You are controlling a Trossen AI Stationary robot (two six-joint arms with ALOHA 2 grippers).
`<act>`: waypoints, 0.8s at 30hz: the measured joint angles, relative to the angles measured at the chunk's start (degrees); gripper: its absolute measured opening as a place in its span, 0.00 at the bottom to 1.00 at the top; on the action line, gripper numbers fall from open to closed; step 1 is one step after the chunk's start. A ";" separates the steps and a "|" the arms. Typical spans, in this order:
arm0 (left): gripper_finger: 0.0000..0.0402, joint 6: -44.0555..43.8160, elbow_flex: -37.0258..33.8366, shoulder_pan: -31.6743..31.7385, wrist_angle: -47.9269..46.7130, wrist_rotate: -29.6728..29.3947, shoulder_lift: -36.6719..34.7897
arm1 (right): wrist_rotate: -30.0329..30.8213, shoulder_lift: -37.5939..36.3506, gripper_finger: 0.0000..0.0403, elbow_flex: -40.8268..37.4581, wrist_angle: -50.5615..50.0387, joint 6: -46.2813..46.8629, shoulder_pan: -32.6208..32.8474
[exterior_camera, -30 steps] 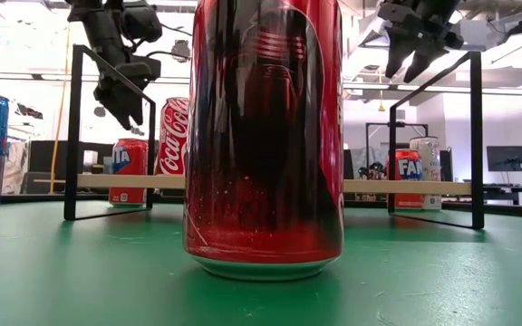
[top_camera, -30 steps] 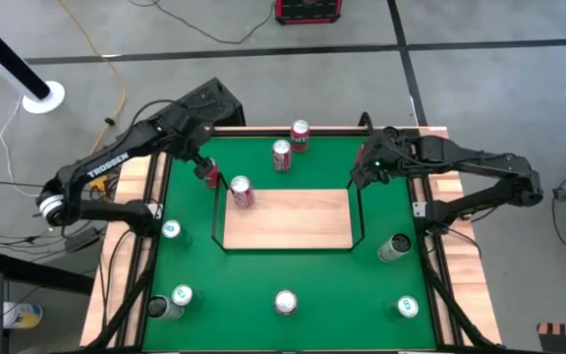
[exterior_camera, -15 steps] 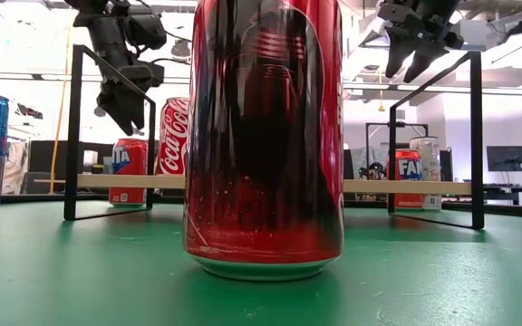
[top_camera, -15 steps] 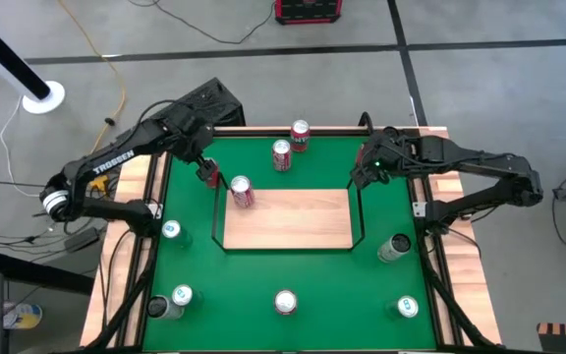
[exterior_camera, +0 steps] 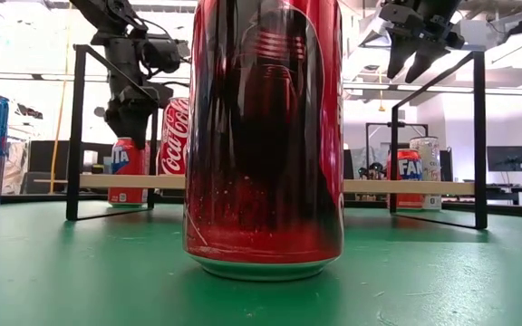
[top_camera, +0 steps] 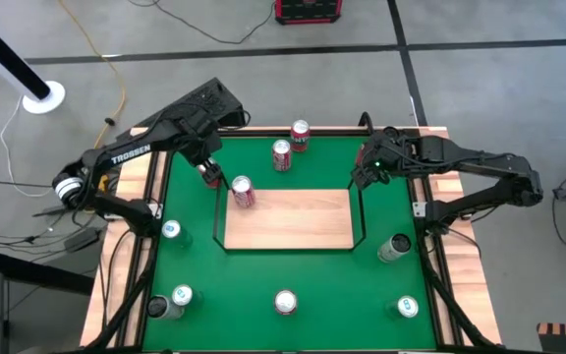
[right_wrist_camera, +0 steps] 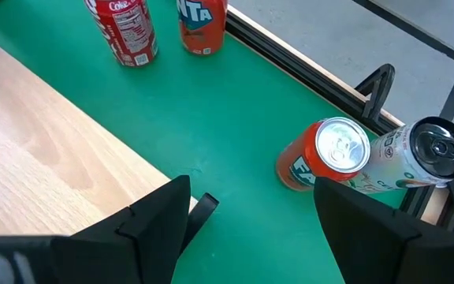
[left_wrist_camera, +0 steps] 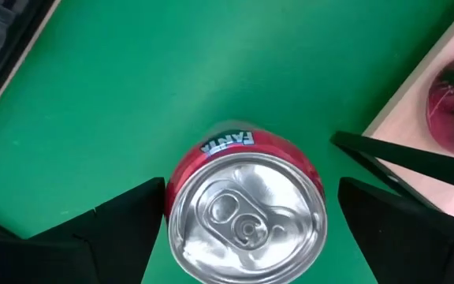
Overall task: Place canned beverage on shelf
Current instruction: Put the bottom left orange soda can on the shelf
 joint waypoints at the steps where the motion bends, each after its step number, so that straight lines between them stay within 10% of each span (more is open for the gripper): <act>1: 0.90 0.00 0.00 -0.02 0.08 -0.08 -0.02 | 0.00 0.00 0.74 0.00 0.00 0.00 0.00; 24: 0.68 2.95 -0.02 0.00 -1.49 -1.47 -0.07 | 0.00 0.00 0.74 0.00 0.00 0.00 0.00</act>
